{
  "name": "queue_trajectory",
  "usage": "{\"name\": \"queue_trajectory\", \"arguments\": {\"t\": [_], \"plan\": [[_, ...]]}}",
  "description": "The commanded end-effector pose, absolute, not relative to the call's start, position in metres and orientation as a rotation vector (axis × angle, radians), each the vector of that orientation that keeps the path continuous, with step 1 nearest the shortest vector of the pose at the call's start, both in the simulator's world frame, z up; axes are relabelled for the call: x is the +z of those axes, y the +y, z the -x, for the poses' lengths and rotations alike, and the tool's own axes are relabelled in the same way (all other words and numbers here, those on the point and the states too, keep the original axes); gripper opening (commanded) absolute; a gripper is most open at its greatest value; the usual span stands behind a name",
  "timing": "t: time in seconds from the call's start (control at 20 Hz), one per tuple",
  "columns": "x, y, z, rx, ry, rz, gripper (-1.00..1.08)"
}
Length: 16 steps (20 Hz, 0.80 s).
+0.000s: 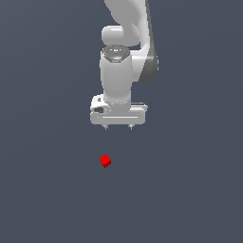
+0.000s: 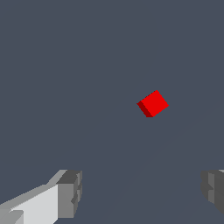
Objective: Pick up the red cube and move it to a goal position.
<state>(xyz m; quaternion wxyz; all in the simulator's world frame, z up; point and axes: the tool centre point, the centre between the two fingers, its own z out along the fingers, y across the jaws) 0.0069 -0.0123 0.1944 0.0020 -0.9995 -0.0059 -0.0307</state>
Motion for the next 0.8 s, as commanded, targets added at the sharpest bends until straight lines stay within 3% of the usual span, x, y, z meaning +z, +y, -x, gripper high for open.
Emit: {"name": "queue_trajectory", "arguments": {"t": [0.0, 0.75], "plan": [[0.194, -0.012, -0.007, -0.096, -0.019, 3.136, 1.0], [0.159, -0.029, -0.018, -0.078, -0.211, 3.129, 1.0]]}}
